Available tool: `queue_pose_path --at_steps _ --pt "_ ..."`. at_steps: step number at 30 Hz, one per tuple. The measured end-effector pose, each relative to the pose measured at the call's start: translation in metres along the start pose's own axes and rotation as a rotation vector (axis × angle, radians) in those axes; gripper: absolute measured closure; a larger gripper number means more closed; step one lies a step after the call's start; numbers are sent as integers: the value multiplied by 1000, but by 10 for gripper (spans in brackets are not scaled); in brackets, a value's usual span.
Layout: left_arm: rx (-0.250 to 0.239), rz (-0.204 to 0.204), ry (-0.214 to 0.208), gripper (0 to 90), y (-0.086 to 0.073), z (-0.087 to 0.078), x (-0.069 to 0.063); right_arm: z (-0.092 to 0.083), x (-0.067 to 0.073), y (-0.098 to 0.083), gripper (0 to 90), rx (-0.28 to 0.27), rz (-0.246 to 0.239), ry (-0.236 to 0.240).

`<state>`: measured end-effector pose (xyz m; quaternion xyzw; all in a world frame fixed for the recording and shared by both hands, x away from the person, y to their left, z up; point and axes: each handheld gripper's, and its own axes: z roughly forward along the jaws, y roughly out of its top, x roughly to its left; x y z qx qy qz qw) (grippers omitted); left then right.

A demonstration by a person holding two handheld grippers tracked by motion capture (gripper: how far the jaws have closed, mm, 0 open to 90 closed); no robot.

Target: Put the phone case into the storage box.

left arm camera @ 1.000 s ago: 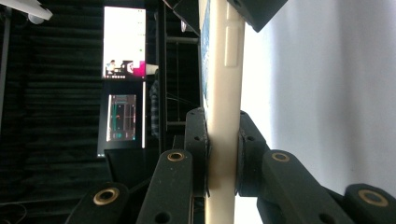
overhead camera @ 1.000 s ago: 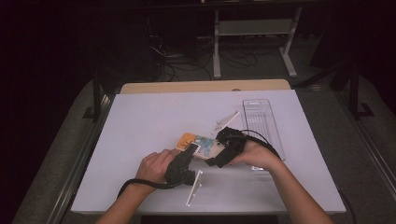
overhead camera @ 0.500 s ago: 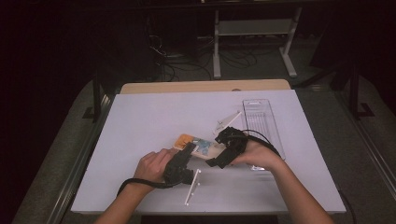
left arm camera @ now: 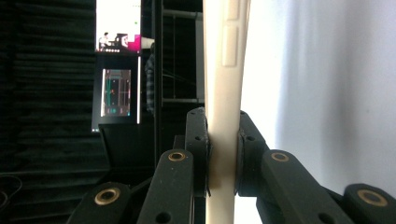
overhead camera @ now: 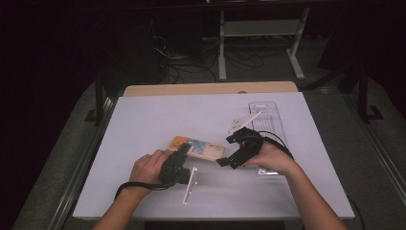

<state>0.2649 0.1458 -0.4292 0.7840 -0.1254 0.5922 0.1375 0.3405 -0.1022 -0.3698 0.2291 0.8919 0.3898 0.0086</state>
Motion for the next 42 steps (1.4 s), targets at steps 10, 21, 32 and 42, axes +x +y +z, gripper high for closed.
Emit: queue_pose_path --at_steps 10,21,32,42 --pt "37 -6 13 793 -10 -1 4 -15 0 -20 60 -19 41 -24" --pt "45 -17 6 793 -12 1 5 -19 1 -35 62 -37 43 -27" --pt "61 -50 0 793 -17 1 9 -9 2 -39 63 -4 31 -4" --pt "63 -70 -2 793 -17 0 11 -8 2 -40 64 7 37 1"
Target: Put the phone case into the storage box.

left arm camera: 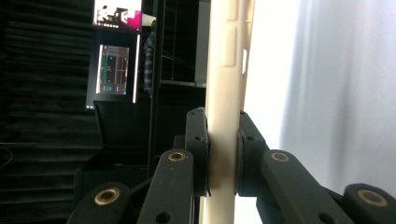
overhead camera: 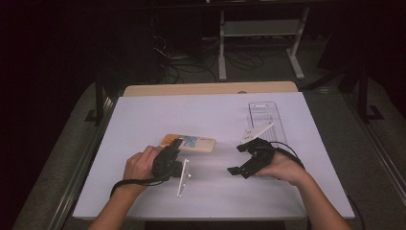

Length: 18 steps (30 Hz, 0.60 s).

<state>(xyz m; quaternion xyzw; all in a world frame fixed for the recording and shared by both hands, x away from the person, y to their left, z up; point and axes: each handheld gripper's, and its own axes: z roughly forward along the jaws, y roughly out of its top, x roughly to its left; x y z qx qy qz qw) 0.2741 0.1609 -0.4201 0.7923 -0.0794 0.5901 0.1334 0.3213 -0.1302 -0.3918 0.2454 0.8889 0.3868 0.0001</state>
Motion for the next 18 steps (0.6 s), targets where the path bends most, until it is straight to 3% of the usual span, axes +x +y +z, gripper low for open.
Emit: queue_pose_path --at_steps 10,12,18 --pt "-5 -45 -11 793 0 -1 4 0 0 0 64 -5 -9 3" --pt "-26 -86 -13 793 0 0 3 0 0 0 64 -4 -6 3" --pt "-30 -153 -45 793 -1 0 7 0 0 0 64 -3 -5 1"
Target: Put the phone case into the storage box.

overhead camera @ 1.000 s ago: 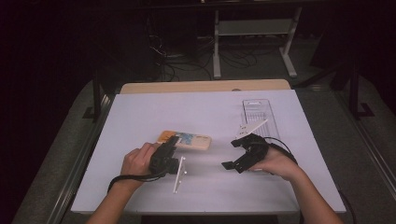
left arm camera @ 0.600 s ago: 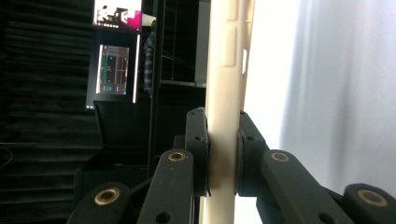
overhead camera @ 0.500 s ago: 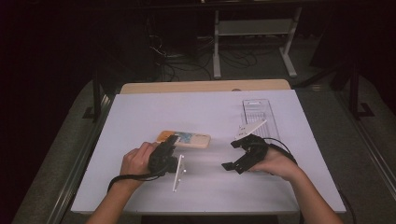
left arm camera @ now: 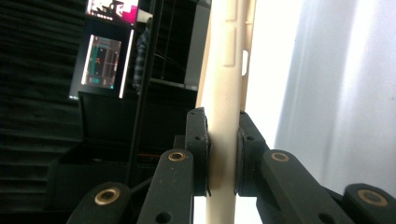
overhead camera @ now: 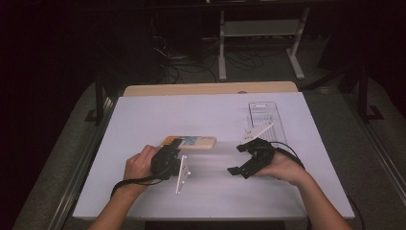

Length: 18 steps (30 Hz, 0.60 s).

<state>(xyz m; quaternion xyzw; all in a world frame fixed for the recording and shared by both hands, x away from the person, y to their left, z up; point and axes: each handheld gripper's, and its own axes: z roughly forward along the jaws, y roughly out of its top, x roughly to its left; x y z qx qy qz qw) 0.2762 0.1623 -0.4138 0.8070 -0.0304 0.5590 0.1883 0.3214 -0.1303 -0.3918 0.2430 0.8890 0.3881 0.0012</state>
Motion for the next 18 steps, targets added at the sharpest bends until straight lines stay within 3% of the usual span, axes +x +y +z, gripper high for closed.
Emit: queue_pose_path --at_steps 4,12,18 --pt "8 -23 -12 793 -1 0 2 0 0 0 65 0 -1 -1" --pt "16 -129 -66 793 -4 2 7 0 0 0 65 0 0 -5" --pt "18 -241 -116 792 -5 3 13 0 0 0 65 0 1 -5"
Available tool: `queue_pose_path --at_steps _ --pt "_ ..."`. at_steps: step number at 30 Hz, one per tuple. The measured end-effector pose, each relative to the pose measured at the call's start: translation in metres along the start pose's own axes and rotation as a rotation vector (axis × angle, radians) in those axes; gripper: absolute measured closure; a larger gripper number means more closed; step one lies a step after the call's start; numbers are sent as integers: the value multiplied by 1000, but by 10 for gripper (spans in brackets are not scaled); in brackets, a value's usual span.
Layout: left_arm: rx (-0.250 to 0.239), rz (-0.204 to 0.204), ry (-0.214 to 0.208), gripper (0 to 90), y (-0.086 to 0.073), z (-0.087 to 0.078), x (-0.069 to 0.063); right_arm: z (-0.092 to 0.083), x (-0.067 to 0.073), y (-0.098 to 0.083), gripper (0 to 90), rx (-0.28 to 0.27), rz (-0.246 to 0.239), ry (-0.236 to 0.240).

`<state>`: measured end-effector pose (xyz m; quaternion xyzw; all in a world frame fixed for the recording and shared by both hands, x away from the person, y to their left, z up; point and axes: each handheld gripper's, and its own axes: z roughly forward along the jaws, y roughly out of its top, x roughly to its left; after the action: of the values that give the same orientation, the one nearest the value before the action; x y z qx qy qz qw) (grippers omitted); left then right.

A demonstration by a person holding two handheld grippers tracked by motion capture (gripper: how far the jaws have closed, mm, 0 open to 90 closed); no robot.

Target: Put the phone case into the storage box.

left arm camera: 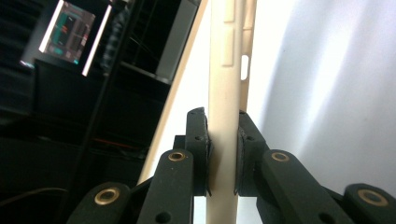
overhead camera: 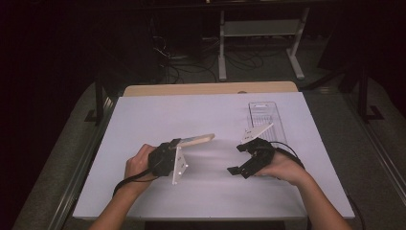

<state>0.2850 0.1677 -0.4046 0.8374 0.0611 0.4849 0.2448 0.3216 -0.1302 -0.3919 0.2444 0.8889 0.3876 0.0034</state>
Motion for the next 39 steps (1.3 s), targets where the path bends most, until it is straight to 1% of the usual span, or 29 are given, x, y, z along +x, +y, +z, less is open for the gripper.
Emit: queue_pose_path --at_steps 2,3,4,8,11,12,13,16,19,21,22,23,24,25,27,28,29,30,31,32,33,34,36,37,38,39 --pt "1 -32 -19 792 0 0 2 0 0 0 65 -1 -1 -2" --pt "-6 -59 -30 792 0 1 4 0 0 0 66 0 -2 -1" --pt "4 -67 -42 792 0 0 5 0 0 0 66 0 -2 -1" --pt "-4 -135 -66 792 -1 1 7 0 0 0 66 1 3 -3" --pt "-2 -206 -94 792 0 2 9 0 0 0 66 0 3 -4" --pt "-1 -214 -100 792 0 2 10 0 0 0 66 0 3 -4" --pt "-4 -235 -105 792 0 3 10 0 0 0 66 0 3 -4" --pt "-7 -280 -126 792 -1 3 11 0 0 0 66 1 3 -5" --pt "-12 -318 -137 792 -1 4 12 0 0 0 66 2 4 -4" --pt "-8 -334 -152 792 -1 4 14 0 0 0 66 1 3 -6" --pt "-10 -358 -161 792 -1 5 14 0 0 0 66 0 4 -6" --pt "-10 -366 -164 792 -2 5 15 0 0 0 66 1 4 -7" --pt "0 -367 -177 792 -3 4 17 0 0 0 66 1 4 -8" --pt "-17 -404 -178 792 -3 5 17 0 0 0 66 0 5 -9" --pt "-1 -412 -198 793 -5 4 21 0 -1 0 66 -1 3 -10" --pt "-24 -462 -202 792 -5 6 20 0 -1 0 66 -2 -5 -15" --pt "-17 -467 -210 792 -6 5 22 0 -2 0 67 0 -16 -25" --pt "-14 -479 -221 793 -7 5 24 0 -2 0 66 -3 -5 -22" --pt "-15 -499 -225 793 -7 5 24 0 -1 1 66 -7 10 -14" --pt "-12 -511 -233 792 -8 5 26 0 -1 1 67 -8 11 -15" --pt "-17 -537 -236 792 -9 6 25 0 -1 1 66 -11 19 -18" --pt "-12 -545 -241 793 -9 6 27 0 -2 1 66 -17 21 -16" --pt "-14 -579 -247 793 -10 6 28 0 -2 2 66 -22 32 -20" --pt "-16 -613 -251 793 -11 6 28 0 -2 2 66 -26 39 -21" --pt "-16 -613 -251 792 -11 7 30 0 -2 3 65 -31 50 -22" --pt "-8 -624 -249 792 -12 6 30 0 -2 3 65 -35 57 -22"
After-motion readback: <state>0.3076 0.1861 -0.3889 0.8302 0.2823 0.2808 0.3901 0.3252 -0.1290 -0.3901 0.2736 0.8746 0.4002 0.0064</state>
